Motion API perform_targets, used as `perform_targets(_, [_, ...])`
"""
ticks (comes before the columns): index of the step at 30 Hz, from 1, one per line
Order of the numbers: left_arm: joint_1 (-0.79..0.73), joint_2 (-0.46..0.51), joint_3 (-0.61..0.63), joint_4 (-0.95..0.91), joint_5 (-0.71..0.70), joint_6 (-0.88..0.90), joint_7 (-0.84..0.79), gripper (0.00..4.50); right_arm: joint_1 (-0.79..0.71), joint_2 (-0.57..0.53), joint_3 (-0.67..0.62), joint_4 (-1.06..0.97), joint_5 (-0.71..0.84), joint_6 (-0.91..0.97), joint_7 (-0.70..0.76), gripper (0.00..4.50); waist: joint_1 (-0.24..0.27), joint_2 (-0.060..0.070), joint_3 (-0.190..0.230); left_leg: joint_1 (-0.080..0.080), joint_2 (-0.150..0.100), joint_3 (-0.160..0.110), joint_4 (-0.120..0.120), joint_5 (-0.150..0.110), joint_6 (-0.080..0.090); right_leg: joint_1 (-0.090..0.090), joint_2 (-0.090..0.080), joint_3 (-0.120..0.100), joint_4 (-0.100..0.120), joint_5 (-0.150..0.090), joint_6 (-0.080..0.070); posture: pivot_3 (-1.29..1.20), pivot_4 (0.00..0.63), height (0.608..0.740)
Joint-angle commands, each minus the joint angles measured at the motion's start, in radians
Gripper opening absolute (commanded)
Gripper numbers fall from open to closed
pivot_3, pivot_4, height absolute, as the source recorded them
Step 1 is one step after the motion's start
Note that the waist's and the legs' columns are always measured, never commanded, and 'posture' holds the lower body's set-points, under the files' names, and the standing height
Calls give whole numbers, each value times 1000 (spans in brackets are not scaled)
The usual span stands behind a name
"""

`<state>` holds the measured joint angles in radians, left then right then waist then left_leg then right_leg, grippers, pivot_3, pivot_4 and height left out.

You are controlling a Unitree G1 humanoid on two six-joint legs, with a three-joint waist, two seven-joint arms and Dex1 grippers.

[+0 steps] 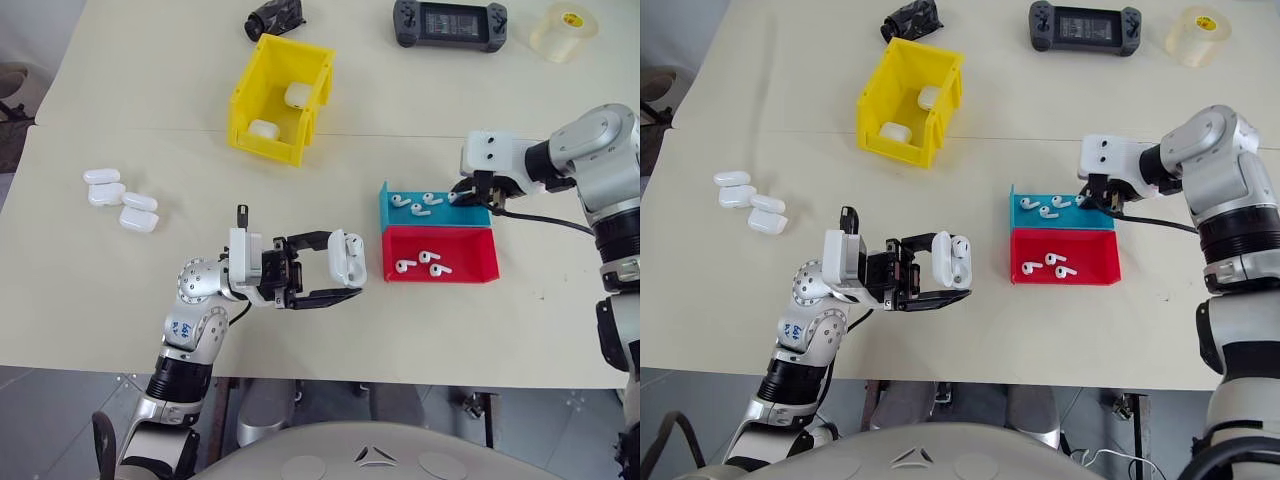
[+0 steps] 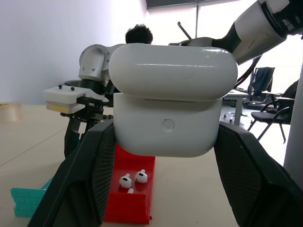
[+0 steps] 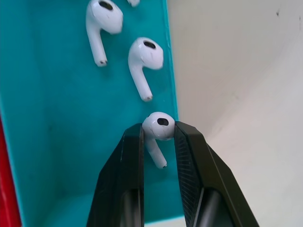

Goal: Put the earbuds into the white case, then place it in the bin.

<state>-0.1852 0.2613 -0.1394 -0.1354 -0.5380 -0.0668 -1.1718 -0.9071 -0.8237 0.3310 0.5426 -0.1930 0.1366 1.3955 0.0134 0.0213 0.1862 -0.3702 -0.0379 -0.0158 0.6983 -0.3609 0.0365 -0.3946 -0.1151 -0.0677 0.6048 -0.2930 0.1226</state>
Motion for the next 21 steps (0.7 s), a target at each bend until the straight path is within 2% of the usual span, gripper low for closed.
perform_targets(1, [-8,1,-7,-15,-3,-6,-2,2754,31,-21,-80,-90,65,52,-11,539,2,0,0,0,0,0,0,0,0,0,0,0,0,0,0,0,150,740])
perform_targets(7, [-35,0,-1,17,-13,3,-11,2754,210,-59,-330,-385,342,223,11,539,14,0,0,-1,0,-1,0,0,0,-1,0,-1,2,0,0,0,150,740])
perform_targets(9, [-37,15,37,11,-41,37,14,2754,309,-27,-440,-513,452,307,-46,539,14,0,0,-1,0,-2,0,0,0,0,-1,-2,1,0,0,0,150,740])
perform_targets(15, [-65,43,48,16,-63,75,-20,2754,577,131,-662,-852,737,416,-222,539,11,0,0,-1,1,-2,-1,0,-1,0,0,-2,2,0,0,0,150,740])
perform_targets(18, [-96,35,47,24,-67,89,-21,2754,663,209,-682,-983,795,441,-354,539,11,0,0,-1,0,-1,0,0,-1,1,0,-1,2,0,0,0,150,740])
perform_targets(21, [-138,29,37,50,-61,100,-41,2754,760,369,-661,-1164,966,479,-524,539,12,0,0,0,1,-2,-1,0,-1,1,0,0,3,0,0,0,150,740])
